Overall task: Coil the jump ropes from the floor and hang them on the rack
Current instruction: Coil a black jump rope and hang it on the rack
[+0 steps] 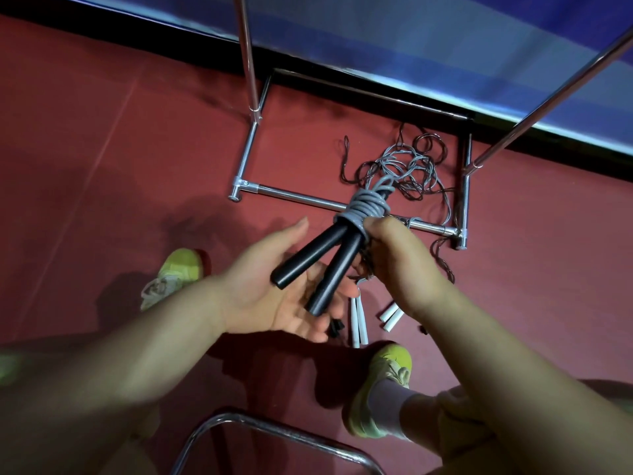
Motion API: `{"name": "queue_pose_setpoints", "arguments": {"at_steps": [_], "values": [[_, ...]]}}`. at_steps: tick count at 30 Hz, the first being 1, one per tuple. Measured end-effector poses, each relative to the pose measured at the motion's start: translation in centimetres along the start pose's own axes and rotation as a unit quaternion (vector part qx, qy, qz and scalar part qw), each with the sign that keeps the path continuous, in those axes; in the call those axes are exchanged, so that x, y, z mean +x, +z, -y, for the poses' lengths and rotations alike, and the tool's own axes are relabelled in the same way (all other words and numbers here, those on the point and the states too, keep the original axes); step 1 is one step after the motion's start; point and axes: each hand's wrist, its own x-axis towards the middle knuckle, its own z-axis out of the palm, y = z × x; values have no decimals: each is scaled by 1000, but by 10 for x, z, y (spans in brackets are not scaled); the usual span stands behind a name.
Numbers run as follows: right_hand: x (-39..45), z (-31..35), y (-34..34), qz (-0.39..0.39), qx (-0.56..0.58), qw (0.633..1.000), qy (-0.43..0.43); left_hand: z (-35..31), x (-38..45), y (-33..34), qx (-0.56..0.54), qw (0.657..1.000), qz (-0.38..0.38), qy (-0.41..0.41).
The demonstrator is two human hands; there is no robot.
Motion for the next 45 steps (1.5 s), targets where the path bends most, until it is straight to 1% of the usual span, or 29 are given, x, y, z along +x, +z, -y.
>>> {"name": "queue_pose_setpoints", "arguments": {"at_steps": [1, 3, 5, 8, 10, 12, 16, 19, 21, 22, 23, 25, 27, 28, 29, 31, 34, 35, 36, 37, 38, 39, 40, 41, 42, 43, 45], "values": [[0, 1, 0, 16, -9, 1000, -11, 0, -1, 1, -11, 1000, 0, 4], [-2, 5, 0, 35, -35, 998, -25, -2, -2, 1, -17, 999, -29, 9], [-3, 7, 1, 19, -93, 995, -8, -6, -3, 1, 3, 997, -80, 9], [-2, -1, 3, -29, -227, 973, 31, -1, 1, 1, 90, 979, -180, 34], [-2, -6, 5, -37, -252, 966, 47, 4, 5, 3, 161, 957, -233, 62], [-1, -6, 6, -35, -260, 963, 58, 7, 7, 5, 212, 940, -255, 77], [1, -7, 0, -26, -256, 963, 75, 5, 9, 7, 275, 910, -295, 92], [0, -5, -3, -37, -310, 943, 112, 6, 12, 5, 298, 896, -315, 91], [-1, -4, -5, -65, -354, 925, 122, 5, 12, 2, 341, 875, -332, 85], [-1, -5, -5, -76, -362, 922, 112, 5, 12, 2, 362, 862, -345, 86], [-1, -7, -4, -78, -354, 927, 94, 3, 11, 1, 383, 846, -359, 90], [0, -9, -1, -67, -281, 955, 65, 2, 8, -3, 435, 804, -394, 98], [0, -11, 4, -47, -181, 979, 85, 2, 6, -7, 492, 757, -419, 94], [0, -13, 7, -36, -148, 982, 108, 2, 5, -9, 511, 743, -420, 98], [0, -15, 8, -25, -128, 983, 129, 2, 4, -10, 520, 737, -419, 104], [-1, -18, 11, -13, -114, 983, 147, 0, 3, -7, 526, 734, -413, 120], [-1, -19, 10, -39, -108, 986, 125, -2, 2, -3, 528, 732, -410, 131], [-1, -18, 9, -44, -107, 986, 118, -2, 2, -3, 524, 739, -405, 124], [0, -18, 8, -44, -108, 987, 110, -2, 2, -4, 510, 754, -397, 117], [0, -17, 8, -41, -112, 988, 101, -2, 3, -6, 486, 778, -383, 105], [0, -18, 8, -41, -118, 988, 87, -2, 3, -8, 444, 814, -362, 100], [0, -17, 9, -41, -123, 989, 72, -3, 3, -8, 378, 858, -336, 92], [-1, -17, 10, -44, -121, 990, 57, -3, 2, -6, 293, 905, -297, 78], [-2, -15, 12, -46, -112, 992, 45, -5, 1, -3, 212, 945, -247, 46], [-2, -14, 12, -48, -102, 993, 34, -6, -1, -1, 153, 970, -191, 8], [-3, -11, 12, -47, -98, 994, 24, -5, -2, 0, 107, 985, -135, -19], [-3, -9, 11, -48, -113, 992, 1, -5, -3, 2, 9, 998, -56, -24]]}}
